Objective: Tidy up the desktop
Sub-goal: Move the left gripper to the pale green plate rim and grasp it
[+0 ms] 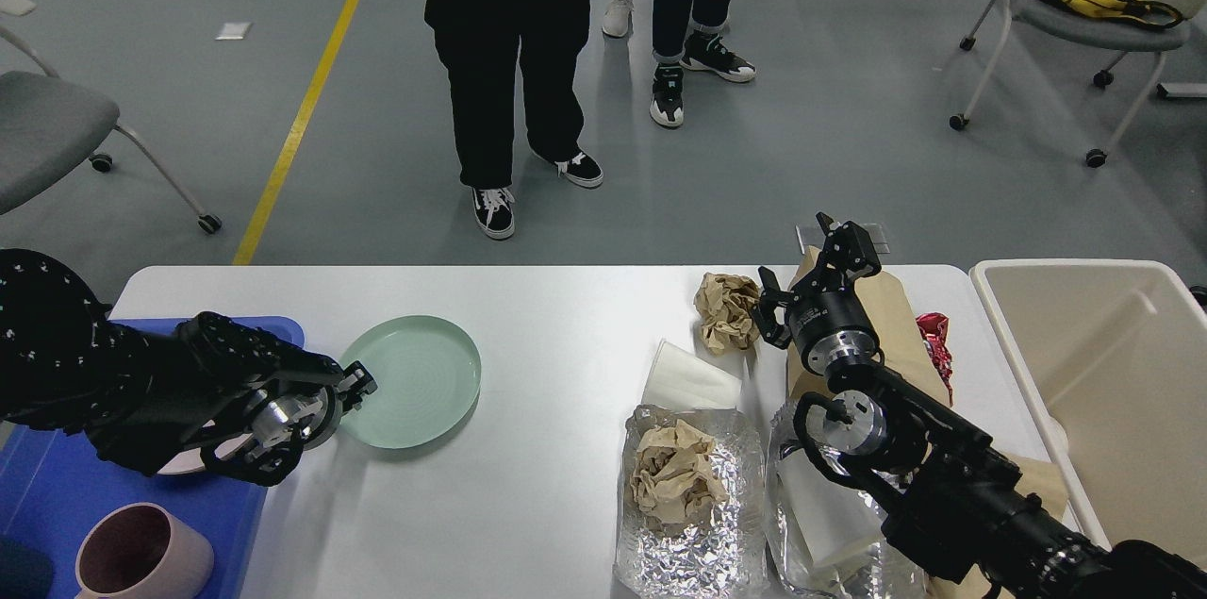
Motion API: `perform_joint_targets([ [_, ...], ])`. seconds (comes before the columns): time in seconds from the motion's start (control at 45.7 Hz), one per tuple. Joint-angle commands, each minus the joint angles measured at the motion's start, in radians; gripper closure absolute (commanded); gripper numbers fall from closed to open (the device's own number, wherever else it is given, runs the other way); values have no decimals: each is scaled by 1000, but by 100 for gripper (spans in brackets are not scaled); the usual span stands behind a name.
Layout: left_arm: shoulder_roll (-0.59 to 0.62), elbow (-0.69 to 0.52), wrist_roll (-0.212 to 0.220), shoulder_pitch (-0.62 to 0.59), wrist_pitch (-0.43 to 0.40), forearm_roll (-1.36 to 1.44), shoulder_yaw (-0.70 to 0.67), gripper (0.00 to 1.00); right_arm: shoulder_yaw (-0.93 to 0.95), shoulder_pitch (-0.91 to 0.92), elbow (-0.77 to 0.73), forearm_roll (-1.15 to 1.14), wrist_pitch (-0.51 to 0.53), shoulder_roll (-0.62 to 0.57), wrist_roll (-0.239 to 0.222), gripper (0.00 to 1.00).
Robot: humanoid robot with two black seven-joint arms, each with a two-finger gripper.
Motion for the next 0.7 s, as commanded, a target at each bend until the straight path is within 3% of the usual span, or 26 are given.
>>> perform_joint_targets([
  [0.0,-4,15,-6,14,0,0,-1,43,0,0,0,0,0,0,0,0],
  [0.372,-21,34,-9,29,4,2,-25,44,0,0,0,0,0,0,0,0],
  [0.504,-28,50,-6,44,5,2,-31,59,0,0,0,0,0,0,0,0],
  [0.679,-28,52,-4,48,5,5,-30,69,-2,0,0,0,0,0,0,0],
])
